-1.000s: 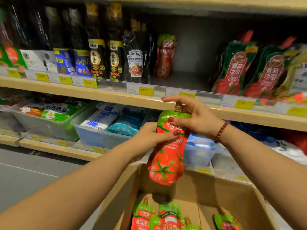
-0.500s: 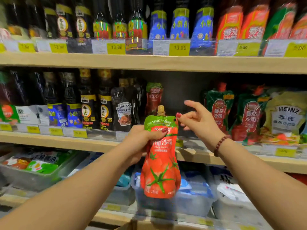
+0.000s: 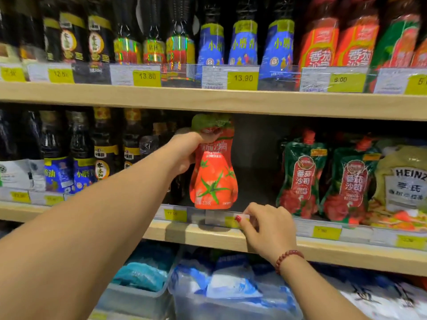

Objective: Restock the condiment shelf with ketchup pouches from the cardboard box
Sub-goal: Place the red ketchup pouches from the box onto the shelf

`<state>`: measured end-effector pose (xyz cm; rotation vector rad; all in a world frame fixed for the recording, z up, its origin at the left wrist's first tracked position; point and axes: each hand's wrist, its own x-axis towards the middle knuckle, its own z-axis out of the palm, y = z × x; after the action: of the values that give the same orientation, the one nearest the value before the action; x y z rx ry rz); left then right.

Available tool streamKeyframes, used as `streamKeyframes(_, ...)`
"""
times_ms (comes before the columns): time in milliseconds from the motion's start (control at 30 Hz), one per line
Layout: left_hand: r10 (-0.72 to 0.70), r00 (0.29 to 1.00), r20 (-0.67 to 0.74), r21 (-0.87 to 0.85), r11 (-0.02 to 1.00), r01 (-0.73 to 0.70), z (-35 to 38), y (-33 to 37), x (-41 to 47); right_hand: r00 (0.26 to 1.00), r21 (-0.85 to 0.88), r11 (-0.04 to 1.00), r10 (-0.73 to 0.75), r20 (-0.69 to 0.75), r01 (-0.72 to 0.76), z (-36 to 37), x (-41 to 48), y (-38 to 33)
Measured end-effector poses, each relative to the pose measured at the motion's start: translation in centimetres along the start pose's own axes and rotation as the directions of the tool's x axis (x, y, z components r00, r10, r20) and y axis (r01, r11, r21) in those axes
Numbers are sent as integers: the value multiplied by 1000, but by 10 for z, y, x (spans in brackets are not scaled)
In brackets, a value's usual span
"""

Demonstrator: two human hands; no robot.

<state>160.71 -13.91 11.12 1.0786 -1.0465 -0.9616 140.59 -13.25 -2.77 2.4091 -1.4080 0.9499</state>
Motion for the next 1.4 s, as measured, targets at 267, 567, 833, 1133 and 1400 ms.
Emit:
streamKeyframes(267,66,993,-99,34,997,-62,1,-21,31,997,7,1000,-9,-70,9,9,-2,3)
streamKeyframes(567,-8,1000,-10,73,997,9,-10,-59,32,996,-7,1000,-9,-85,8,9,-3,3)
streamKeyframes(833,-74,996,50,250,967,59,-13,-55,17,998,-14,1000,-5,-56,4,8,-2,1)
streamKeyframes(1133,32,986,163,803,577,-151,-41,-78,-28,969,116,971,191,157,-210,-11,20,-12)
streamKeyframes(1400,203,968,147,946,256,-198,-54,-109,-48,864,299,837,340,372,-458,1,85,-41)
